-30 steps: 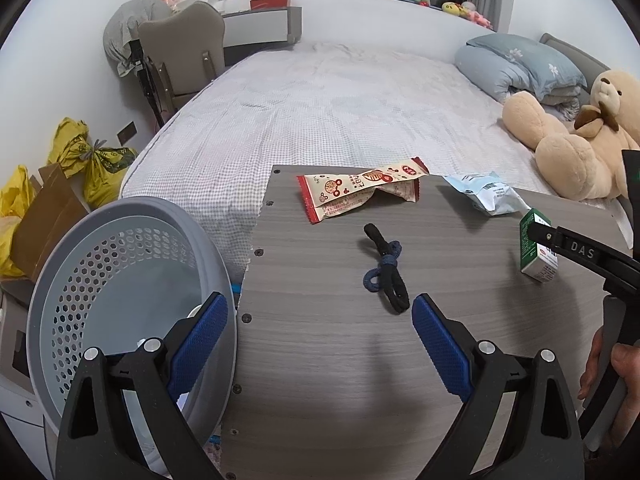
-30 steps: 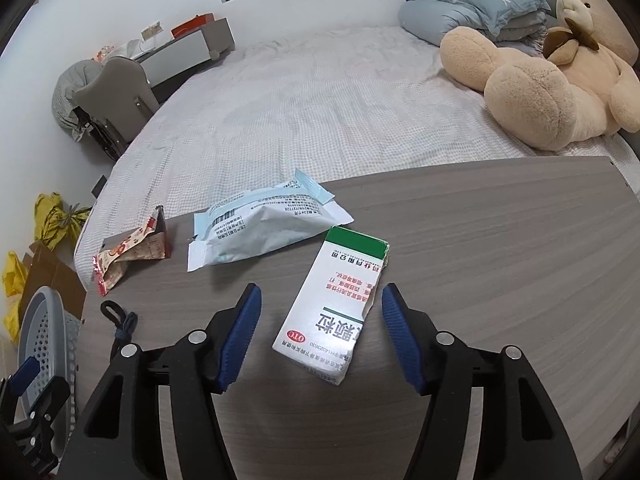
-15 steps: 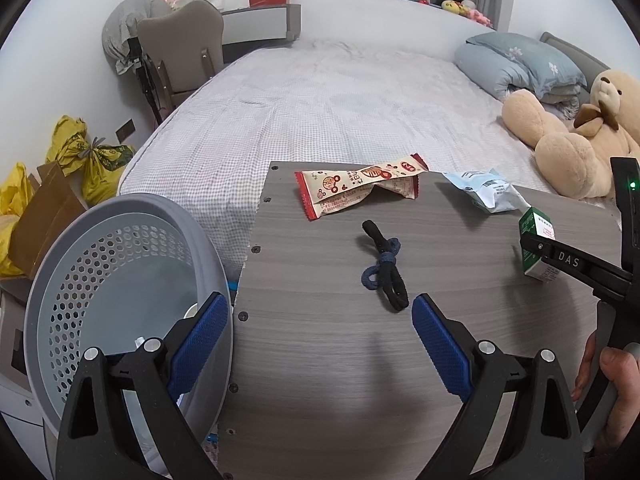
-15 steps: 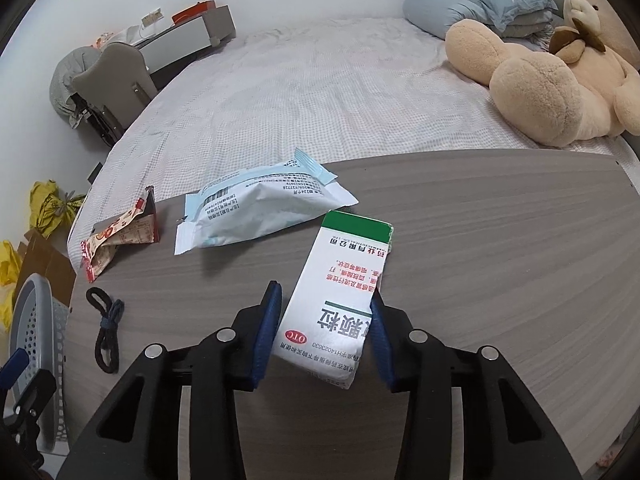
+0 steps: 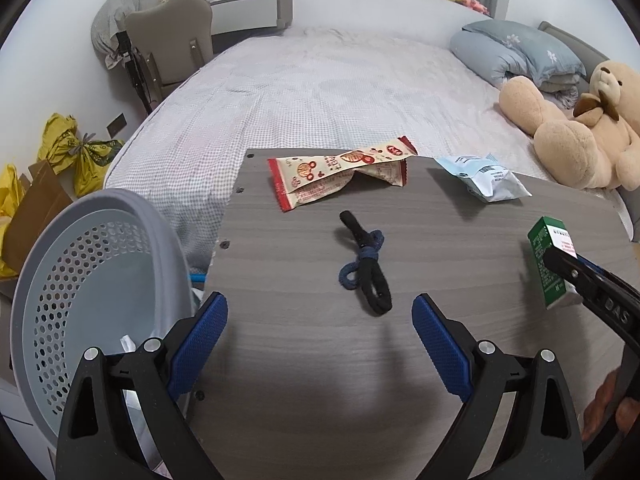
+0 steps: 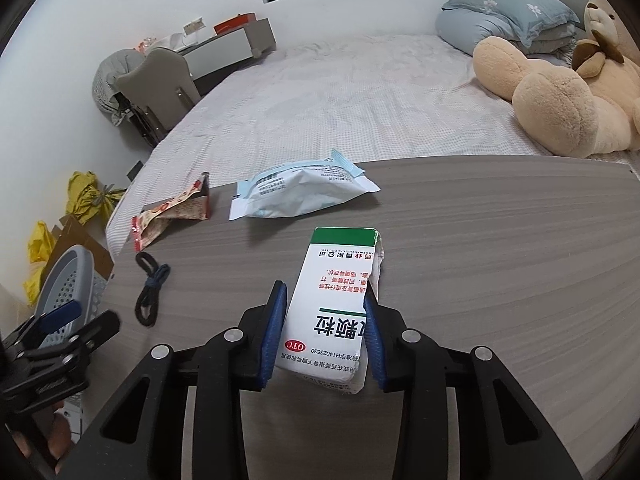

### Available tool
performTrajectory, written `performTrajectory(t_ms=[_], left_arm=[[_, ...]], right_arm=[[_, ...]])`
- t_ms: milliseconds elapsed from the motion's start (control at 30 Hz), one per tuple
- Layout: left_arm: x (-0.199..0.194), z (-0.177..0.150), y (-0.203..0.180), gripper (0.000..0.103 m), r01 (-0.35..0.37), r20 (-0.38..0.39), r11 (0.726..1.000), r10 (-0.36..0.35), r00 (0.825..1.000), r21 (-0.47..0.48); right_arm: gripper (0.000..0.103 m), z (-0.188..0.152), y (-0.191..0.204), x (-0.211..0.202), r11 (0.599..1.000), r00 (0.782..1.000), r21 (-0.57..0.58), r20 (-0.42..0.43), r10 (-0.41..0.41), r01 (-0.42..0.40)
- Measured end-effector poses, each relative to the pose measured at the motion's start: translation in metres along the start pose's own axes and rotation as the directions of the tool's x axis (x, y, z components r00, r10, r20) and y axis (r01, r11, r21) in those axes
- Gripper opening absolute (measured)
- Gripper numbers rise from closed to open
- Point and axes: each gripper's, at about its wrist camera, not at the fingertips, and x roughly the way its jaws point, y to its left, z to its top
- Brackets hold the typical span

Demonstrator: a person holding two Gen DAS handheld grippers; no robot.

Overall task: Collect trash
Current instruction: 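Close the right gripper around the white-green medicine box, then grasp the dark blue cord with the left gripper while the right gripper holds the box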

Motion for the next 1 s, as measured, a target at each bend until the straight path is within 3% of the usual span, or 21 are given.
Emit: performTrajectory(t_ms=[267,400,667,733,833,1000], left_arm=[[0.031,0.014,-0.017,0.09,0.004,-0.024,1.0,-0.003,1.0,0.002],[0.042,0.018,-0.019,0.081,-0.007,-0.046,1.0,0.007,0.999,0.003],[0.044,0.019,-0.019,0.05,-0.001,-0.047,1.0,0.001,0.999,0.008],[0.042,0.018,-0.021,0.025,0.004,-0.046,1.0,-0.004,0.999,0.019],[0.04,0.017,-0.022,0.015,0.017,-0.05,1.0,-0.015,0.999,0.026],[0.032,0.01,-0.023,0.014,0.036,-0.05,0.999,-0.034,0.998,0.031]], right_arm=[[0.036,-0.007,-0.002,-0.011,0.998,0.998,0.0,0.016,0.057,-0.057],[0.036,-0.008,-0.004,-0.014,0.997,0.997,0.009,0.023,0.079,-0.079],[0.036,-0.009,-0.008,-0.017,0.995,0.994,0.018,0.033,0.1,-0.101],[0.036,-0.009,-0.007,-0.017,0.994,0.994,0.02,0.033,0.103,-0.104],[0.036,-0.008,-0.006,-0.018,0.994,0.994,0.018,0.036,0.107,-0.107],[0.036,-0.01,-0.001,-0.021,0.994,0.993,0.01,0.035,0.11,-0.11]])
